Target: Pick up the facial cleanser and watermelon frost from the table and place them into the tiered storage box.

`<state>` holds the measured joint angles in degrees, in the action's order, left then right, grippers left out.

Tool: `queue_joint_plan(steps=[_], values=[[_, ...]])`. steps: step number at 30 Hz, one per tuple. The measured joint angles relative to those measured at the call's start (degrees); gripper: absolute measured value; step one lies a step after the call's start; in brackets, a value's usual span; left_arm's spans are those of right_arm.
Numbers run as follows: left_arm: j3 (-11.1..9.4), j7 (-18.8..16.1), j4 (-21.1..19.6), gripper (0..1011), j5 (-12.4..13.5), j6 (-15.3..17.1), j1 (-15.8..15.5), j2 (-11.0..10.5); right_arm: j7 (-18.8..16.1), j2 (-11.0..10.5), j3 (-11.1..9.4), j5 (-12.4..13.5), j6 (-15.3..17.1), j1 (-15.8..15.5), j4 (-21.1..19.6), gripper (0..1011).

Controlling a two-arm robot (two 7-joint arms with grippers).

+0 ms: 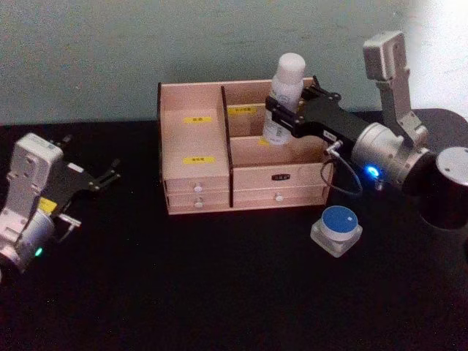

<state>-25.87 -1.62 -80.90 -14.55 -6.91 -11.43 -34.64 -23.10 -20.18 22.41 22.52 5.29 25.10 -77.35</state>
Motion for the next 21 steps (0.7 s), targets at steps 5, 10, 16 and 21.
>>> queue_joint_plan(steps=[5,10,16,21], values=[[0.00,0.00,0.00,1002,0.00,0.00,0.00,0.00,-0.18,1.76,0.43,-0.85,-0.61,2.88,3.90,595],[0.00,0.00,0.00,1001,0.00,0.00,0.00,0.00,-0.82,3.21,0.74,-1.29,-0.80,5.21,7.20,595],[0.00,0.00,0.00,1001,0.00,0.00,0.00,0.00,-1.55,4.71,1.02,-1.45,-0.89,7.34,10.52,595],[0.00,0.00,0.00,1001,0.00,0.00,0.00,0.00,-1.89,5.66,1.26,-1.57,-1.18,8.54,12.57,595]])
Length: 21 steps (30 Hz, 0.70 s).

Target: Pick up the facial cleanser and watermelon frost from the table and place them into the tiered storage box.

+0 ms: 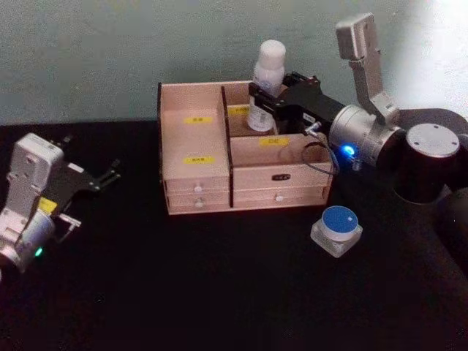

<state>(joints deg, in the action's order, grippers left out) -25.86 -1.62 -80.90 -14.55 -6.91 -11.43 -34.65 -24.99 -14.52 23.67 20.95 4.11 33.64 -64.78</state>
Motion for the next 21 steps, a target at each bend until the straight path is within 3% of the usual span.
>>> queue_joint_plan(steps=[21], values=[[0.00,0.00,0.00,1001,0.00,0.00,0.00,0.00,-0.70,2.40,0.21,-1.57,-1.17,2.99,7.31,595]])
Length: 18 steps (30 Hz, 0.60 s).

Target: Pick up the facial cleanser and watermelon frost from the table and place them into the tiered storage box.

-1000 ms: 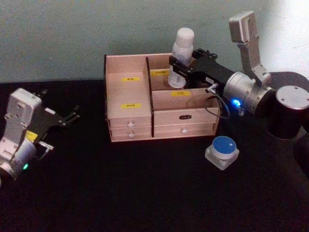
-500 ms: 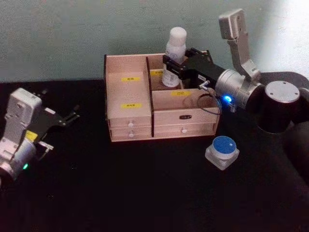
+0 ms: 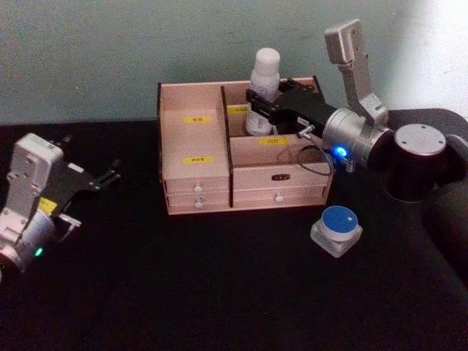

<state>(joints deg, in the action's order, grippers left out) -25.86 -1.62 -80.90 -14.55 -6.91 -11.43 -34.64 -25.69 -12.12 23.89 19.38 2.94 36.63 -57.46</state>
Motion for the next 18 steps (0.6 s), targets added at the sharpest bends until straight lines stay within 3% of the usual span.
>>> queue_joint_plan(steps=[18], values=[[0.00,0.00,0.00,1001,0.00,0.00,0.00,0.00,-0.99,1.33,0.36,-1.23,0.34,1.43,4.66,596]])
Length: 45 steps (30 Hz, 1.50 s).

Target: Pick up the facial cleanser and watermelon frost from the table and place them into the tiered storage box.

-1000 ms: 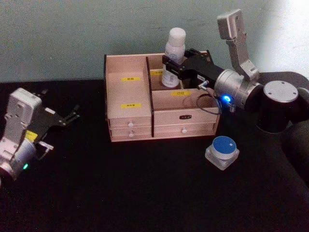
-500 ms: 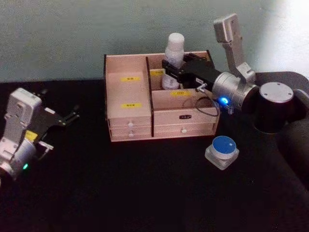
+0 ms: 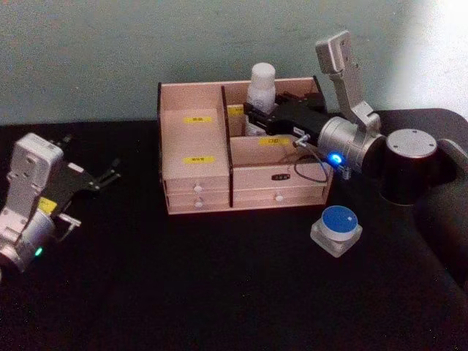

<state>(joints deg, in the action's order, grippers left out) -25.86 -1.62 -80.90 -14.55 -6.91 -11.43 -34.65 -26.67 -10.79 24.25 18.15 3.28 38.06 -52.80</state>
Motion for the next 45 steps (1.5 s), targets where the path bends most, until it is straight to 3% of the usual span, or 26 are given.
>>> queue_joint_plan(steps=[19,37,40,45], values=[[0.00,0.00,0.00,1001,0.00,0.00,0.00,0.00,-0.56,1.10,-0.30,-0.72,0.21,1.06,3.41,595],[0.00,0.00,0.00,1001,0.00,0.00,0.00,0.00,-0.52,1.15,-0.30,-0.85,0.36,1.10,3.54,595],[0.00,0.00,0.00,1001,0.00,0.00,0.00,0.00,-0.52,1.14,-0.30,-0.84,0.36,1.09,3.52,628],[0.00,0.00,0.00,1001,0.00,0.00,0.00,0.00,-0.54,1.15,-0.28,-0.84,0.36,1.07,3.50,772]])
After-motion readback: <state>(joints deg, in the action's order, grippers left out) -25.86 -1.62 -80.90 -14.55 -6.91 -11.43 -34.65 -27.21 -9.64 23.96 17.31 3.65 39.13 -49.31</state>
